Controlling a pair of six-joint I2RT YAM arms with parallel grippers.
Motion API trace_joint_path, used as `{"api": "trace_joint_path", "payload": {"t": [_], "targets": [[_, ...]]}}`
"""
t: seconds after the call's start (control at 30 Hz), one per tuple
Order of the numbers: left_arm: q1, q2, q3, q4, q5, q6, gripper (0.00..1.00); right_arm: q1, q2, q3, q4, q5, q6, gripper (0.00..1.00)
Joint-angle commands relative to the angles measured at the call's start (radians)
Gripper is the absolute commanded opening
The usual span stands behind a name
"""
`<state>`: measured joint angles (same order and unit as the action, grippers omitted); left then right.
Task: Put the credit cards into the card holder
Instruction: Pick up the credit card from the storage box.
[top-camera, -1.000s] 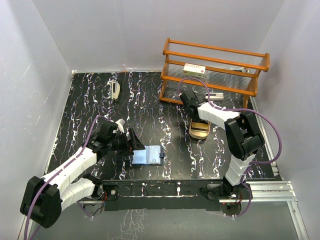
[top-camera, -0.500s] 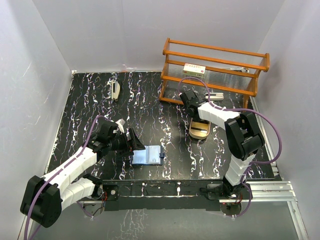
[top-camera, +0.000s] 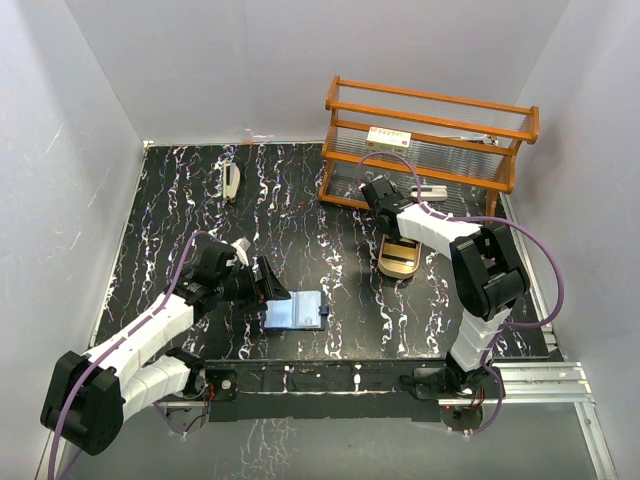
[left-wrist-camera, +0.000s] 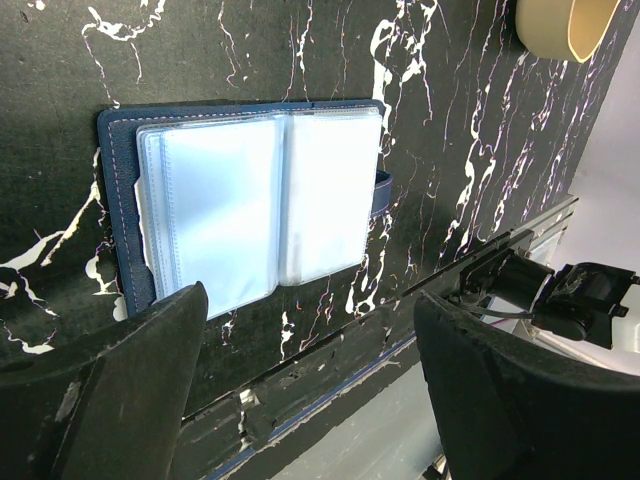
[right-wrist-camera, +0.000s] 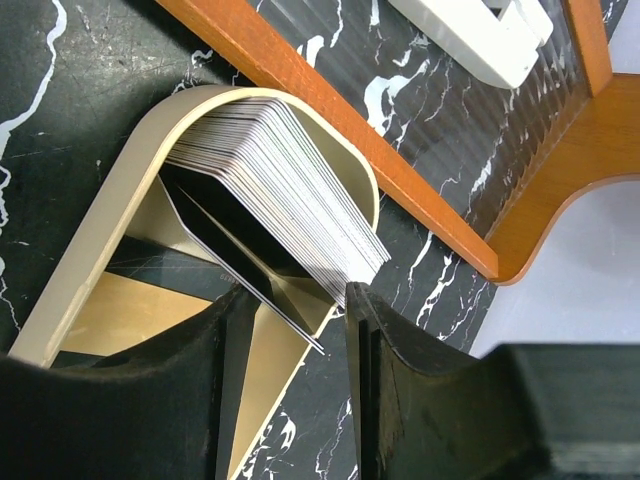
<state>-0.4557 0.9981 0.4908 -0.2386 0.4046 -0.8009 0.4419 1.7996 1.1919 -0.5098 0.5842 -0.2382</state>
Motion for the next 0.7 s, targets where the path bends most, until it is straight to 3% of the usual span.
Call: {"api": "trace_joint_path", "payload": {"t": [0.0,0.33,0.57,0.67], "targets": [[-0.004,-0.004,0.029,-0.005,0.019,0.009,0.83,-0.006,-0.009,0.029,0.053,0.048,-0.024,0.40],[-0.004,-0.011,0.023,-0.009,0.018,0.012,0.83,-0.019,0.019,0.016,0.111,0.034,-0.103,0.46],[-0.005,-0.012,0.028,-0.019,0.012,0.018,0.83,-0.043,0.038,0.049,0.104,0.021,-0.124,0.44],[-0.004,-0.013,0.028,-0.019,0.009,0.019,0.84,-0.049,0.035,0.062,0.096,0.009,-0.130,0.39]]}}
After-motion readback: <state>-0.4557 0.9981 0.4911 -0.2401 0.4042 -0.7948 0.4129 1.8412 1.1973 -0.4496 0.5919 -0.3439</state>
